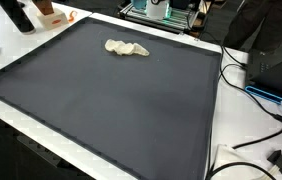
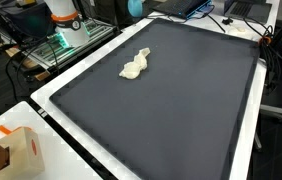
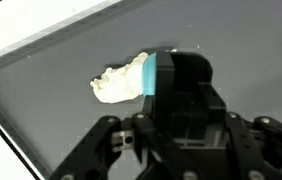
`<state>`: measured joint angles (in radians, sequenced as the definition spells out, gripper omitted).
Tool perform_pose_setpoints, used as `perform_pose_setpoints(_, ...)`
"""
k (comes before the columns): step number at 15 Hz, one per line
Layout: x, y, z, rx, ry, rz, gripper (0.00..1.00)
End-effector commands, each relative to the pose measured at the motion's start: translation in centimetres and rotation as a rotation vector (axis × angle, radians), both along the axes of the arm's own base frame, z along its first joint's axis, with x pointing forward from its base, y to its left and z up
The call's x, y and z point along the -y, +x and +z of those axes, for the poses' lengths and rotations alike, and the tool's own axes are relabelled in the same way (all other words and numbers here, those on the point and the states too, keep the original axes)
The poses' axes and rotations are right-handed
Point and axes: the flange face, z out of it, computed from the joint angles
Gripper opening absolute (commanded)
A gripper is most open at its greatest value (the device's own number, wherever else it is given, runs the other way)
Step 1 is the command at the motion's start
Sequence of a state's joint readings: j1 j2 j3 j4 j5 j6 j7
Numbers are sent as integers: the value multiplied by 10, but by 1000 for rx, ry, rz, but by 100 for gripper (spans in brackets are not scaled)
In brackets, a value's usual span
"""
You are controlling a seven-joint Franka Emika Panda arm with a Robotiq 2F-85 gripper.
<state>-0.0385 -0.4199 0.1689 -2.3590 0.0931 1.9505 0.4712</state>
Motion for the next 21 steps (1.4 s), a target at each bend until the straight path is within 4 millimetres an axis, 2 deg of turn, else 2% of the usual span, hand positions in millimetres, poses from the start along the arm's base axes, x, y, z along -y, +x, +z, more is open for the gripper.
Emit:
perform_pose_setpoints(1,-8,-7,12,-10,-47,-9,25)
perform_pose_setpoints(4,-15,-8,18,-20,-63,2,25)
perform_pose_setpoints(5,-10,-2,11,-9,-25,6,50)
perform_pose_setpoints(12,-13,-4,13,-13,-35,11,50)
perform_pose_setpoints(13,-13,-4,13,-14,-35,10,25)
perform_pose_setpoints(17,-2,5,7,26,-171,-163,25)
perform_pose_setpoints(21,9,18,-8,74,-309,-320,25)
